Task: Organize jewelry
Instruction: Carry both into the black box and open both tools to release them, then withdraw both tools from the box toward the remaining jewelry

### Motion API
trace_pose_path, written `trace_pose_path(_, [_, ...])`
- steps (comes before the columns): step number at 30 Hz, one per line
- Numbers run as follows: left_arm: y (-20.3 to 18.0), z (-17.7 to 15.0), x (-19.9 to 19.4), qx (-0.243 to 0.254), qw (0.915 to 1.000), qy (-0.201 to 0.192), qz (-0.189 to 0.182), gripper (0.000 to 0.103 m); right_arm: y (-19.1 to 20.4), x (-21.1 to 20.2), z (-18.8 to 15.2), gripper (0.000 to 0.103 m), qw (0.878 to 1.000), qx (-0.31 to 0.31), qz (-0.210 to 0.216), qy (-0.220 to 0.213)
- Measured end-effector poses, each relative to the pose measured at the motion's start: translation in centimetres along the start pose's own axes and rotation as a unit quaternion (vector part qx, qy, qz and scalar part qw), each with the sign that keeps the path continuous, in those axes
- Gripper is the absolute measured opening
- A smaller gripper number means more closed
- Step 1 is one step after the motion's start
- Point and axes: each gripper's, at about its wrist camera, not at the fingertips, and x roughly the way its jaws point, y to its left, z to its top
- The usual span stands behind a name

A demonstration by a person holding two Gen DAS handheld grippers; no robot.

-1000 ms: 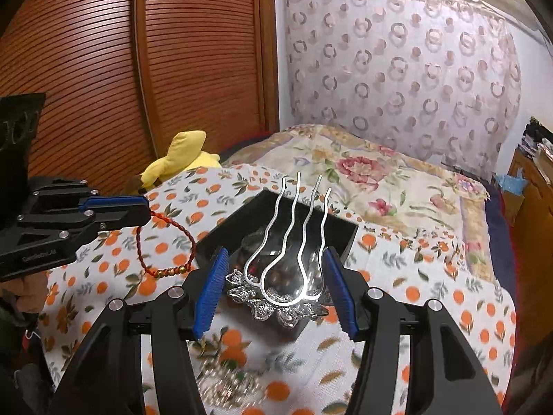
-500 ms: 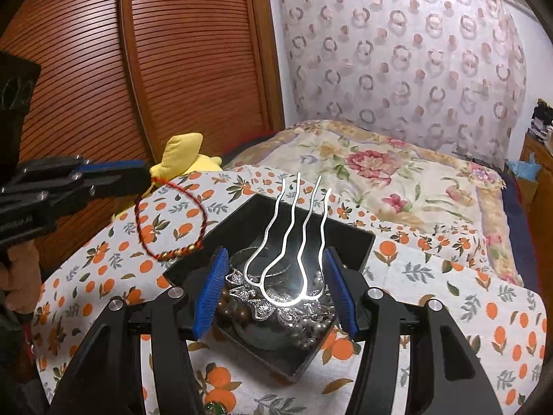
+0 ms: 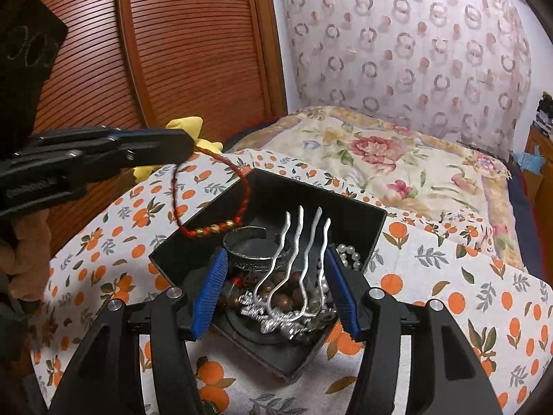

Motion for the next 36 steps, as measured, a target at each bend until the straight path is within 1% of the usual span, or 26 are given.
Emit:
trace_pose_path(7, [-0.1, 0.2, 1.9, -0.002, 0.9997, 0.022, -0.005, 0.007, -1.4, -2.2, 0.6, 0.061, 1.0, 0.02, -0.008, -0.01])
trace_pose_path(11, [-0.4, 0.5, 2.6, 0.005, 0.9994, 0.034, -0.004, 0.007, -2.0, -3.9, 0.7, 0.061, 0.999, 0.025, -0.022, -0.011])
trace_pose_path(13, [-0.6, 0.5, 2.6, 0.006, 0.9993, 0.038, -0.004, 0.009, -2.1, -4.7, 0.5, 0.061, 0.999, 0.021, -0.03, -0.01])
trace_pose_path(14, [-0.8, 0.3, 2.4, 0.008, 0.9992, 0.037, -0.005, 0.013, -2.1, -5.1, 0.4, 0.061, 0.999, 0.021, -0.033, -0.009])
trace_pose_path(15, [-0.9, 0.1, 2.3, 0.01, 0.9992, 0.038, -0.005, 0.016, -2.1, -5.7, 0.0, 0.061, 0.999, 0.021, -0.034, -0.009])
trace_pose_path(16, [-1.0, -0.2, 2.1, 0.011, 0.9992, 0.039, -0.005, 0.021, -2.1, -6.1, -0.2, 0.061, 0.999, 0.02, -0.035, -0.009])
trace_pose_path(17, [-1.1, -0.5, 1.9, 0.01, 0.9992, 0.038, -0.005, 0.022, -2.1, -6.6, -0.6, 0.061, 0.999, 0.02, -0.036, -0.009])
trace_pose_path(22, [-1.0, -2.4, 0.7, 0.005, 0.999, 0.044, -0.01, 0.026, -1.8, -8.0, -2.7, 0.061, 0.999, 0.022, -0.039, -0.006])
trace_pose_path(28, [-0.8, -5.9, -0.7, -0.003, 0.9976, 0.067, -0.016, 0.027, -0.1, -8.6, -5.7, 0.061, 0.999, 0.017, -0.035, 0.019])
trace_pose_path(31, [-1.0, -7.3, -1.2, -0.005, 0.997, 0.074, -0.02, 0.032, 0.9, -8.3, -7.0, 0.056, 0.999, 0.008, -0.033, 0.034])
trace_pose_path(33, [-1.1, -8.2, -1.4, -0.003, 0.9968, 0.078, -0.019, 0.033, 1.7, -8.0, -7.5, 0.052, 0.999, 0.003, -0.028, 0.043])
trace_pose_path(36, [-1.1, -9.4, -1.5, -0.004, 0.996, 0.087, -0.02, 0.033, 2.5, -7.4, -8.4, 0.043, 0.998, 0.0, -0.02, 0.059])
